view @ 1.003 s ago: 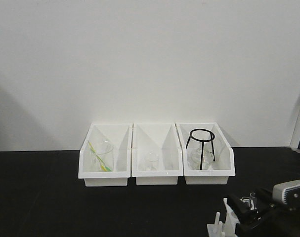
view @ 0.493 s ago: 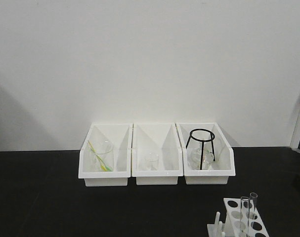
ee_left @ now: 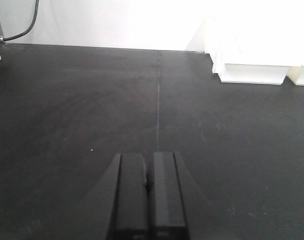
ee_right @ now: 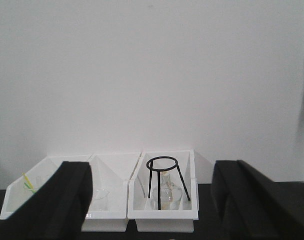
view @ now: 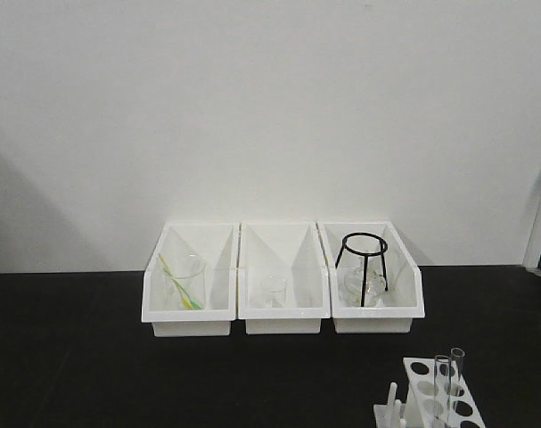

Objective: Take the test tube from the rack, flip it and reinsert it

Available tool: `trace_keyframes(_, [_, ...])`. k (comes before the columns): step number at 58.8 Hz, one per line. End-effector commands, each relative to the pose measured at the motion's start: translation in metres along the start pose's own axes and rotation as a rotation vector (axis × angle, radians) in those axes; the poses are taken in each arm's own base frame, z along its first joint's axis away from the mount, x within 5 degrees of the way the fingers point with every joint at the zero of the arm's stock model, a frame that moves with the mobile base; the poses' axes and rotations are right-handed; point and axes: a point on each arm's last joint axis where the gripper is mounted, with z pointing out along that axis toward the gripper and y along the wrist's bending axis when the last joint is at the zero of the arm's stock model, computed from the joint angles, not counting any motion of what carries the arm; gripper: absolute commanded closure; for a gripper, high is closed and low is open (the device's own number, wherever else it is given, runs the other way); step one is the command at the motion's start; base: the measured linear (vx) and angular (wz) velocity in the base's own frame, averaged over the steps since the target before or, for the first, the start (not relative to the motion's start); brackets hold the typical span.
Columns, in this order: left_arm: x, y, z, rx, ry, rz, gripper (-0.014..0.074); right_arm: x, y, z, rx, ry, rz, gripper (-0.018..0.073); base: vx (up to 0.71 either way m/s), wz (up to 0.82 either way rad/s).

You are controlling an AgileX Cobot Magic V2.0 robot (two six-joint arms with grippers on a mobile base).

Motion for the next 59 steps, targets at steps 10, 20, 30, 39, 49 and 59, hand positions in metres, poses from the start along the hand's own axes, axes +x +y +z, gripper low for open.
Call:
trace_keyframes(10, [-0.008, -0.002, -0.001, 0.023, -0.096, -0.002, 0.0603, -0.007, -0.002, -0.001, 0.029, 0.001, -0.034, 0.0015, 0.00, 0.00])
trace_keyframes(20, [-0.008, -0.002, -0.001, 0.023, -0.096, -0.002, 0.0603, -0.007, -0.008, -0.020, 0.106, 0.032, 0.011, 0.0071, 0.00, 0.00])
trace_keyframes(30, [-0.008, -0.002, -0.001, 0.023, -0.096, -0.002, 0.0603, 0.007, -0.005, -0.052, 0.082, -0.013, -0.072, 0.0252, 0.00, 0.00])
trace_keyframes(39, [-0.008, -0.002, -0.001, 0.023, -0.096, -0.002, 0.0603, 0.045, -0.005, -0.071, 0.044, -0.036, -0.107, 0.0497, 0.00, 0.00])
trace_keyframes(49, [-0.008, -0.002, -0.001, 0.023, -0.096, -0.002, 0.0603, 0.089, -0.010, -0.072, 0.053, 0.012, -0.142, 0.0573, 0.00, 0.00])
trace_keyframes(59, [-0.008, -0.002, -0.001, 0.023, -0.096, -0.002, 0.0603, 0.128, -0.015, -0.069, 0.061, 0.090, -0.072, 0.0572, 0.00, 0.01])
